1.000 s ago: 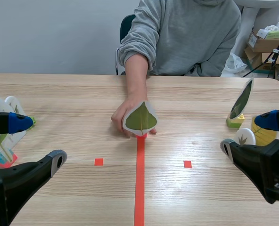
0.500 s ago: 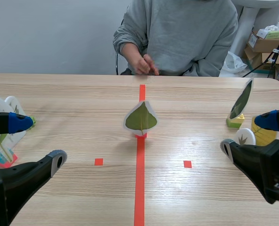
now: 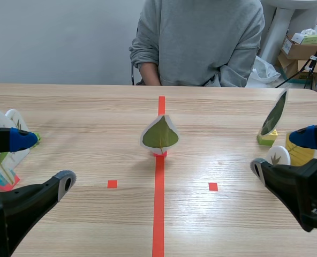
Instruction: Do the leaf sorting experiment
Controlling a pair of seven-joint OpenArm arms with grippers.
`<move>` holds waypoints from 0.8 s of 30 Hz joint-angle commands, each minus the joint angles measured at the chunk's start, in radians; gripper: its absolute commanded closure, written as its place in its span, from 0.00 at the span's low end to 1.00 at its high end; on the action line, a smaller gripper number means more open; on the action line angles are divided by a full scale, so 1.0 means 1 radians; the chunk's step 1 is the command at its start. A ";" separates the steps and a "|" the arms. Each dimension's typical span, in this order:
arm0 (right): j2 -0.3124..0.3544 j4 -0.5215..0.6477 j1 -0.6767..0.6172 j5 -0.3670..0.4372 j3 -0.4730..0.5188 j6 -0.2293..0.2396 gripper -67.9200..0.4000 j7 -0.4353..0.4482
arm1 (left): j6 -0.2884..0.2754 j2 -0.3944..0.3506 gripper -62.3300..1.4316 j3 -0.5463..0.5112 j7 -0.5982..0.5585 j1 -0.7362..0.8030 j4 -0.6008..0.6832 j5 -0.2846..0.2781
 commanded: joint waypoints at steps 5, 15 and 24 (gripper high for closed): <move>0.013 -0.003 -0.002 0.009 0.001 0.008 0.26 0.011 | -0.002 0.005 0.08 -0.007 -0.013 0.000 0.003 -0.013; 0.013 -0.003 0.001 -0.006 0.001 0.008 0.26 0.010 | -0.002 0.005 0.08 -0.007 -0.013 0.000 0.003 -0.013; 0.013 -0.003 0.001 -0.021 0.001 0.008 0.26 0.000 | -0.002 0.005 0.08 -0.007 -0.013 0.000 0.003 -0.013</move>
